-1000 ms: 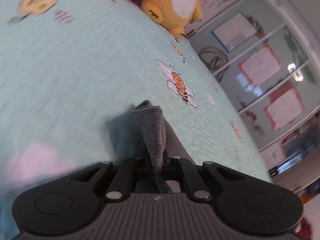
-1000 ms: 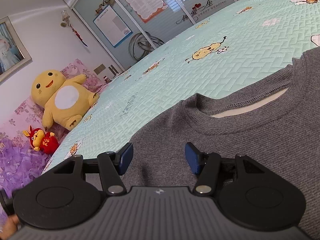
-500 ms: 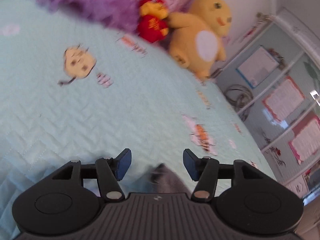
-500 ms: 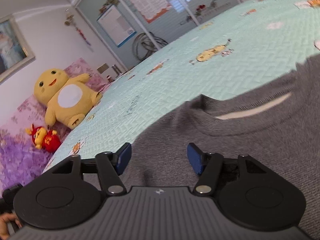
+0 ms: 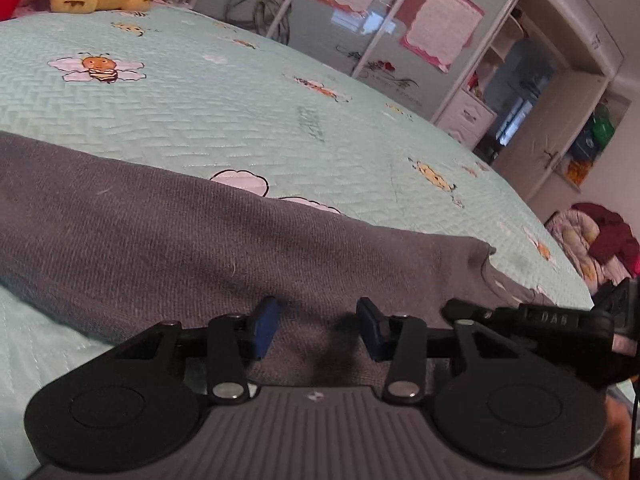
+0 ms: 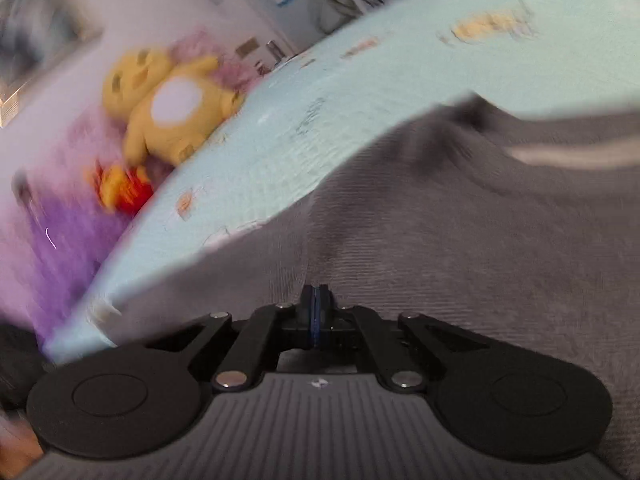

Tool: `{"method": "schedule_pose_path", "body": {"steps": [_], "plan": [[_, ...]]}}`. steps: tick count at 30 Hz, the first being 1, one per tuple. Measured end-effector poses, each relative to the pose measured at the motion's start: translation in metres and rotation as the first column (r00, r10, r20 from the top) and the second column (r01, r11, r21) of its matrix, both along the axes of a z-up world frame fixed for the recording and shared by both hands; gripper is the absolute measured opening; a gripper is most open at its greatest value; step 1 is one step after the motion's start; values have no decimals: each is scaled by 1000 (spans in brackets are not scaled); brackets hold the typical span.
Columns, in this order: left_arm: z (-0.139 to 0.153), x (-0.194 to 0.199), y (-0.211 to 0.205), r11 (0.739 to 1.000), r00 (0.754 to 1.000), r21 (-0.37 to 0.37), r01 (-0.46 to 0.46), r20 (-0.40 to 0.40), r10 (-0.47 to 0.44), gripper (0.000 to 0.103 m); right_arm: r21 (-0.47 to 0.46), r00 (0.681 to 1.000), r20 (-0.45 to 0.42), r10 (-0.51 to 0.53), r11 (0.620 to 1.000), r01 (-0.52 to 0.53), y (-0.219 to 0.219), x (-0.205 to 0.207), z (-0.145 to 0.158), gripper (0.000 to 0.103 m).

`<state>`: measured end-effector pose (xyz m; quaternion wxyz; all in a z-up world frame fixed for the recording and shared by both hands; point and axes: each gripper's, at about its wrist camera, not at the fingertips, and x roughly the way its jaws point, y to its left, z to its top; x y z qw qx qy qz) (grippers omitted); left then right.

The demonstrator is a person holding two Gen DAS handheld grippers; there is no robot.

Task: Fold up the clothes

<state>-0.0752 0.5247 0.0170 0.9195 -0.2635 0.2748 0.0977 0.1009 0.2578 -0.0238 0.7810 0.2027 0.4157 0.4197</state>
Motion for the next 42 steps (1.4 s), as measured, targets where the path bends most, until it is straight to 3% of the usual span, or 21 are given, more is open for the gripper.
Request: {"method": "schedule_pose_path", "body": {"steps": [5,9,12,15,17,18,19,20,21,24,27,30,31,32,34,35,37,39,42], "plan": [[10,-37,-19,999,999,8,-43,-9,44,48,-52,996,67,-57,997,60,-1,-4,6,0],[17,-61,-50,998,999,19,54,2,-54,53,-67,993,83,-85,994,91,-1,-18,10,0],[7,-70,-69,995,995,-37,94,-30,-95,53,-34,992,20,-125,991,126,-18,-43,17,9],[-2,-83,-83,991,993,-78,104,-42,-108,54,15,997,-7,-83,996,83,-38,-85,30,17],[-3,-93,-93,993,993,-57,106,-49,-109,55,-93,998,24,-57,994,59,-50,-113,35,26],[-2,-97,-96,993,993,-48,104,-54,-106,55,-167,997,42,-58,984,64,-58,-126,34,26],[-1,-102,-98,994,993,-50,100,-56,-102,55,-226,994,64,-85,969,97,-71,-137,33,18],[0,-106,-100,994,994,-58,95,-56,-99,56,-254,989,87,-119,957,137,-90,-148,32,3],[1,-110,-101,994,994,-66,91,-57,-95,56,-278,982,110,-155,943,181,-110,-158,32,0],[6,-120,-111,995,993,-42,93,-73,-96,56,-290,946,149,-287,902,320,-165,-179,34,0],[14,-133,-130,992,990,29,124,-66,-122,57,-285,893,180,-412,847,448,-214,-198,38,0],[15,-145,-150,983,985,85,160,-81,-153,57,-275,834,210,-511,787,552,-258,-216,42,9],[17,-150,-155,980,984,111,164,-86,-155,57,-269,851,219,-478,809,523,-255,-223,45,21],[21,-156,-160,974,983,148,173,-85,-162,57,-268,876,222,-427,838,476,-252,-229,46,34],[29,-168,-172,950,976,225,214,-85,-200,57,-285,918,223,-328,879,383,-252,-241,45,39],[33,-174,-179,933,969,262,247,-91,-231,58,-312,929,223,-295,881,355,-254,-246,43,39],[37,-188,-195,895,942,296,334,-111,-316,62,-376,930,234,-285,855,356,-259,-255,39,38],[36,-201,-212,857,913,313,409,-137,-385,62,-380,917,234,-322,838,391,-277,-264,39,35],[33,-223,-243,775,857,373,511,-155,-491,62,-403,904,269,-332,814,418,-285,-288,53,37]]}}
